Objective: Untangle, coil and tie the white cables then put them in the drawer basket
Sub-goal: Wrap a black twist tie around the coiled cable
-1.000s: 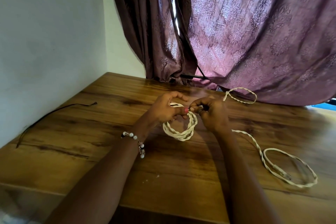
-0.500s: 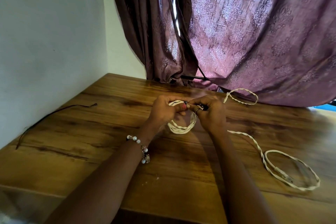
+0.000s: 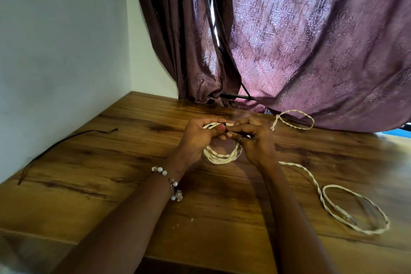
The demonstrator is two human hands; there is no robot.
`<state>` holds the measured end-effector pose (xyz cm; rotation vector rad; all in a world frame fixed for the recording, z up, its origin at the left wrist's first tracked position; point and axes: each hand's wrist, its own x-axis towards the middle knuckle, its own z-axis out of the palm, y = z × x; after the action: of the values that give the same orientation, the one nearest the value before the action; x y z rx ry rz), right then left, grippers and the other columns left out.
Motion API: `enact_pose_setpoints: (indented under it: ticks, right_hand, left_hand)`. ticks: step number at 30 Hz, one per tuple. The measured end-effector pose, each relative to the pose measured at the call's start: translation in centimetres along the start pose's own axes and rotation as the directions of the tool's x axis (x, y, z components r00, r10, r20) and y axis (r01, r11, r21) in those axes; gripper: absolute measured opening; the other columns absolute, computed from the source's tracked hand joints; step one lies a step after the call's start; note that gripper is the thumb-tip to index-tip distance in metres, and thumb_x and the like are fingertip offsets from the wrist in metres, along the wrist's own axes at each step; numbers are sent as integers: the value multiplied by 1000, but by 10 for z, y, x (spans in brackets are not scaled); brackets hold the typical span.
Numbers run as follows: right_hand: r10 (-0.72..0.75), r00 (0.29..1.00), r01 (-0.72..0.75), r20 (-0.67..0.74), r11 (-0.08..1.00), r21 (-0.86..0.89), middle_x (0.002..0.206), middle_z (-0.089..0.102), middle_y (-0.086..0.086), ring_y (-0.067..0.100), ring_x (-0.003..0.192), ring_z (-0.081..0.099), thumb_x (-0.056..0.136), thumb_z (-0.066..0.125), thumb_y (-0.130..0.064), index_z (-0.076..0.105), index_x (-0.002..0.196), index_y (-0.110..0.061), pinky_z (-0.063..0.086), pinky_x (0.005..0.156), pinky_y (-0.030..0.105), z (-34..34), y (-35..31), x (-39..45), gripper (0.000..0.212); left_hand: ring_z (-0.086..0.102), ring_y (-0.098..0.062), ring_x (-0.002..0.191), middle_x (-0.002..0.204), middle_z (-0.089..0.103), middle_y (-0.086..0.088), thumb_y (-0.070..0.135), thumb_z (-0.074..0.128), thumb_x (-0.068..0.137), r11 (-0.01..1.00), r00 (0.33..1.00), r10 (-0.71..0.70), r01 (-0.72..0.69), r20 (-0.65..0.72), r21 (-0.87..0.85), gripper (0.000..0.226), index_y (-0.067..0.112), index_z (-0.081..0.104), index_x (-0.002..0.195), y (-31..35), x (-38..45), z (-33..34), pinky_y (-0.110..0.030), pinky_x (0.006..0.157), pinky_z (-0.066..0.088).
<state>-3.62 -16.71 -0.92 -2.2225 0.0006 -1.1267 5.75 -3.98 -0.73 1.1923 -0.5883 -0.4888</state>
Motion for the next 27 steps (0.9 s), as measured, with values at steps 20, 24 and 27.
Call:
enact_pose_setpoints:
  ticks: [20, 24, 27]
  right_hand:
    - [272, 949, -313, 158, 867, 387, 110, 66, 17, 23, 101, 63, 88, 62, -26, 76, 79, -14, 47, 83, 31, -3, -19, -4, 20]
    - [631, 767, -509, 114, 491, 707, 83, 71, 9, 22, 73, 65, 97, 50, -19, 63, 86, -7, 54, 63, 33, -12, -15, 1, 21]
    - [700, 689, -604, 187, 412, 682, 75, 68, 9, 21, 64, 61, 99, 45, -11, 65, 78, -9, 52, 58, 35, -11, -14, -2, 29]
  left_hand:
    - [57, -8, 44, 59, 67, -6, 0, 75, 75, 997, 993, -76, 74, -93, -24, 12, 0, 71, 86, 11, 0, -4, -15, 39, 42]
    - [57, -7, 43, 61, 68, -7, -5, 73, 75, 999, 999, 29, -28, -44, 22, 17, -5, 70, 92, 13, -4, 0, -15, 43, 46]
    - [62, -7, 50, 73, 70, -13, -6, 75, 73, 990, 994, 106, -108, 21, 87, 22, -2, 70, 94, 15, -6, 3, -17, 53, 53]
